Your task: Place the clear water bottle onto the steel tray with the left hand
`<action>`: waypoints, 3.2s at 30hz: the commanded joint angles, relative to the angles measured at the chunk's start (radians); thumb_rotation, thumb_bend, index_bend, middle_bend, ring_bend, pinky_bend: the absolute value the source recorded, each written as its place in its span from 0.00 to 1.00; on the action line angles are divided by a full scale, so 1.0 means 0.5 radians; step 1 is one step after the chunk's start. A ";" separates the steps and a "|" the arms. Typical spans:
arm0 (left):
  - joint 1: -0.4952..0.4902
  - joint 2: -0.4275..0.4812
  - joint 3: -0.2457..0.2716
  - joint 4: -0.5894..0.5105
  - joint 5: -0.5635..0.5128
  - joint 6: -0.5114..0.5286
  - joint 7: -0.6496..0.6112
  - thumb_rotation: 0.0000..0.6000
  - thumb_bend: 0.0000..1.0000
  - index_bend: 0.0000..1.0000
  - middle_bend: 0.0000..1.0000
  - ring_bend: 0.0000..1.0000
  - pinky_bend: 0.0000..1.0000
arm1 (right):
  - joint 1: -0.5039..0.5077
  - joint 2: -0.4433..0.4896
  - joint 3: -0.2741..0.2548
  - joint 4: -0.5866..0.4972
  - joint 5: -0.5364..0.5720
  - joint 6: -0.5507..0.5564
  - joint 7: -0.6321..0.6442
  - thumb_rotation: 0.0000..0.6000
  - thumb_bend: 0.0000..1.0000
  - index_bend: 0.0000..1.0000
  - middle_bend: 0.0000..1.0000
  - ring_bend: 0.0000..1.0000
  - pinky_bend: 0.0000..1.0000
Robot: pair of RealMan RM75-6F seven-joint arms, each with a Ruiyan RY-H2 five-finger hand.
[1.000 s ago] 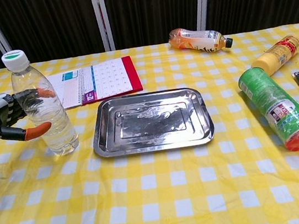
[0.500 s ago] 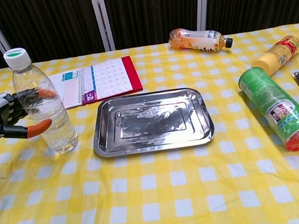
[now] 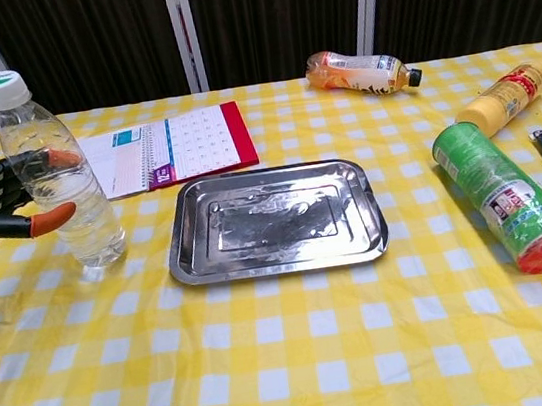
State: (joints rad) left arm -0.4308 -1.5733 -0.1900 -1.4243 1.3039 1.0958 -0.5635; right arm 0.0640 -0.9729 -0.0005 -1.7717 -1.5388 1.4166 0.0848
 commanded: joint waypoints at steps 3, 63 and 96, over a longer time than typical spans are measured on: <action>0.028 0.074 -0.031 -0.105 0.012 0.074 0.009 1.00 0.54 0.36 0.14 0.00 0.00 | 0.000 0.001 0.003 0.003 0.013 -0.003 -0.003 1.00 0.16 0.17 0.15 0.04 0.02; 0.128 0.374 -0.130 -0.218 0.026 -0.006 -0.597 1.00 0.54 0.37 0.15 0.00 0.00 | 0.035 -0.024 -0.028 -0.043 0.021 -0.088 -0.121 1.00 0.16 0.19 0.15 0.04 0.02; 0.449 1.035 -0.369 -0.304 -0.233 0.224 -0.833 1.00 0.65 0.46 0.19 0.00 0.00 | 0.052 -0.050 -0.053 -0.070 0.008 -0.134 -0.182 1.00 0.16 0.19 0.15 0.04 0.02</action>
State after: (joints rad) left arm -0.2431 -1.1182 -0.3459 -1.6002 1.2142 1.2018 -0.9259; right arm 0.0895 -0.9979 -0.0265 -1.8064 -1.5347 1.3501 -0.0061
